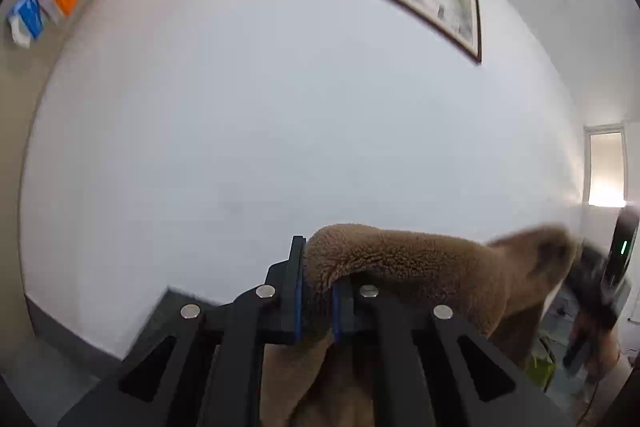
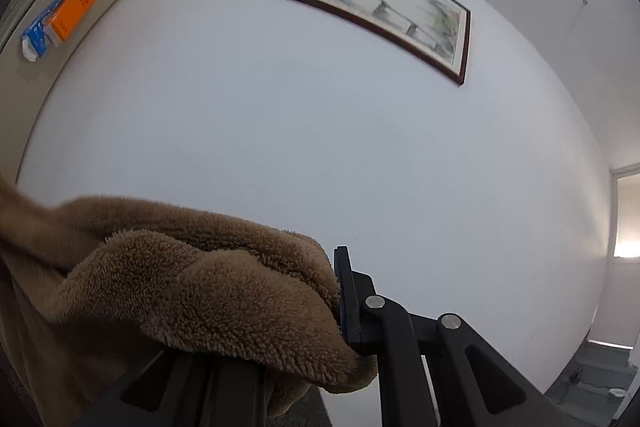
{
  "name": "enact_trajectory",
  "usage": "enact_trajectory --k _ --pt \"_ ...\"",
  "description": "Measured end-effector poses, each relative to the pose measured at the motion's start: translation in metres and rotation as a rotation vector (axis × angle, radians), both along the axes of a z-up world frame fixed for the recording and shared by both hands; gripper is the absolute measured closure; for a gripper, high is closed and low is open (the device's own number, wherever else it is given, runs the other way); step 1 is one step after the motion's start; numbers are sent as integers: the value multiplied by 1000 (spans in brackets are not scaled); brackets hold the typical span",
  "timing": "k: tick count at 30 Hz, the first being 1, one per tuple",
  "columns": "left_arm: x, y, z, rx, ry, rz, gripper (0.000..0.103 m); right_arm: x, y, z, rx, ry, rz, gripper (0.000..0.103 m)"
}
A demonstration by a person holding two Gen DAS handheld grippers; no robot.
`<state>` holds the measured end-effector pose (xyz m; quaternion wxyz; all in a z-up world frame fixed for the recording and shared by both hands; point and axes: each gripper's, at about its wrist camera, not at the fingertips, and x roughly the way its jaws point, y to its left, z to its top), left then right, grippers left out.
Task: Fold clothes
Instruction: 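Raise the blanket high with both grippers, holding two edges apart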
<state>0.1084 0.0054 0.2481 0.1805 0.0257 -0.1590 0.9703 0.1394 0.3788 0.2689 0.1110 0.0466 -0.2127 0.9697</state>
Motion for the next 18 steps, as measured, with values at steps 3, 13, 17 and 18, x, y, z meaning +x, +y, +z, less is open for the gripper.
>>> enact_trajectory --k 3,13,17,18 --pt "22 3 25 -15 101 36 91 -1 16 -17 -87 -126 116 91" --pt "48 18 65 -85 205 101 91 3 27 -121 -256 -457 539 5" --pt "57 14 79 -107 215 119 91 11 19 -153 -235 -504 553 5" --pt "61 12 79 -107 219 121 91 13 18 -158 -227 -517 560 5"
